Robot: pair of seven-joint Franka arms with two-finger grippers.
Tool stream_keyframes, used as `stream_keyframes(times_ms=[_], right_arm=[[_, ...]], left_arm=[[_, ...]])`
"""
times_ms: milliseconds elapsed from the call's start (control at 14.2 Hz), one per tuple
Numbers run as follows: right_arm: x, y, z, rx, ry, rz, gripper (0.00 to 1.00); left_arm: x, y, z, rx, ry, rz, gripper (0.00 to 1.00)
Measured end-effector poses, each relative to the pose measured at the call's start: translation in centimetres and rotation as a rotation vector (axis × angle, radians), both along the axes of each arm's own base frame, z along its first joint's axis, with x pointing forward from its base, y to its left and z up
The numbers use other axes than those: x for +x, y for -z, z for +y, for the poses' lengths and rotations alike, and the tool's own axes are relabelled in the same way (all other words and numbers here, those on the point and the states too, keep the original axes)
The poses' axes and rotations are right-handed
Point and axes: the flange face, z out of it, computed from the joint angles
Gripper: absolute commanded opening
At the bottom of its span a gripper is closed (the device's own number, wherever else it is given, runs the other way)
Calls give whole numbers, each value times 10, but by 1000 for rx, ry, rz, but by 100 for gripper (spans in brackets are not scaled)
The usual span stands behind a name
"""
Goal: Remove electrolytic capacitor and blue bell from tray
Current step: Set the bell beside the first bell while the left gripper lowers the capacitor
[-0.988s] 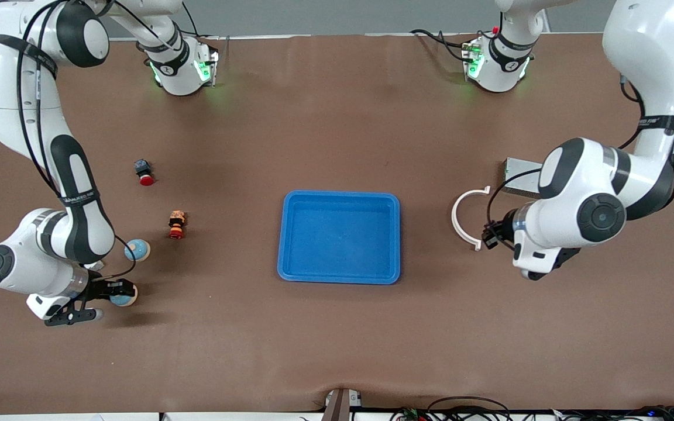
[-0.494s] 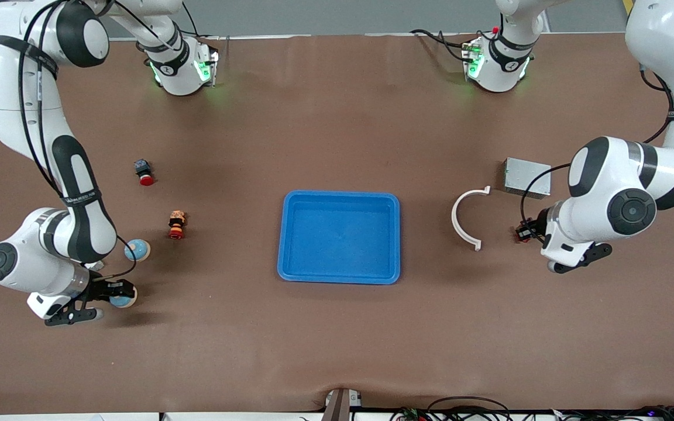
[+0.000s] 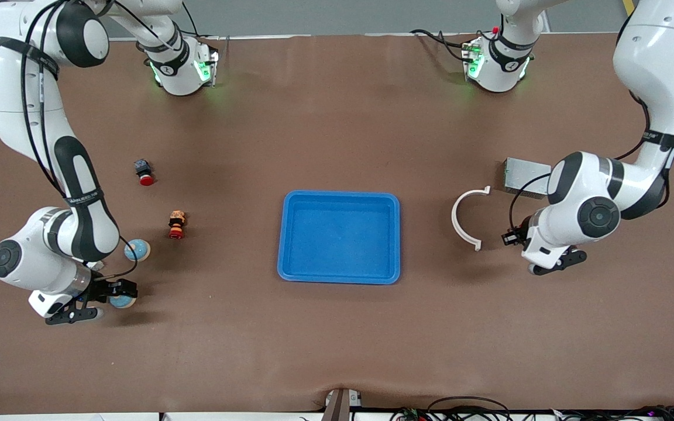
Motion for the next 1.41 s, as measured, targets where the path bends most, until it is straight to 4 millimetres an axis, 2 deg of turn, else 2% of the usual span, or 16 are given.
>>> stream_keyframes(times_ms=[212, 423, 635, 776, 1058, 1200, 1270, 1411], right_arm=[[0, 0, 1, 0, -1, -2, 100], [1, -1, 3, 3, -3, -5, 100], [1, -12, 7, 13, -11, 14, 100], [3, -37, 12, 23, -23, 29, 100], [4, -104, 33, 38, 5, 24, 100], [3, -133, 48, 39, 21, 19, 100], [2, -149, 54, 34, 24, 14, 100], [-4, -182, 58, 8, 32, 15, 100]], left_arm=[[-2, 17, -3, -14, 0, 23, 0], [-6, 35, -17, 15, -15, 35, 0], [-8, 50, -22, 32, -19, 46, 0], [-9, 54, -22, 30, -19, 53, 0], [-9, 56, -22, 28, -20, 56, 5], [-9, 57, -22, 28, -21, 57, 10], [-9, 58, -22, 27, -22, 57, 16], [-8, 58, -21, 26, -22, 57, 20]])
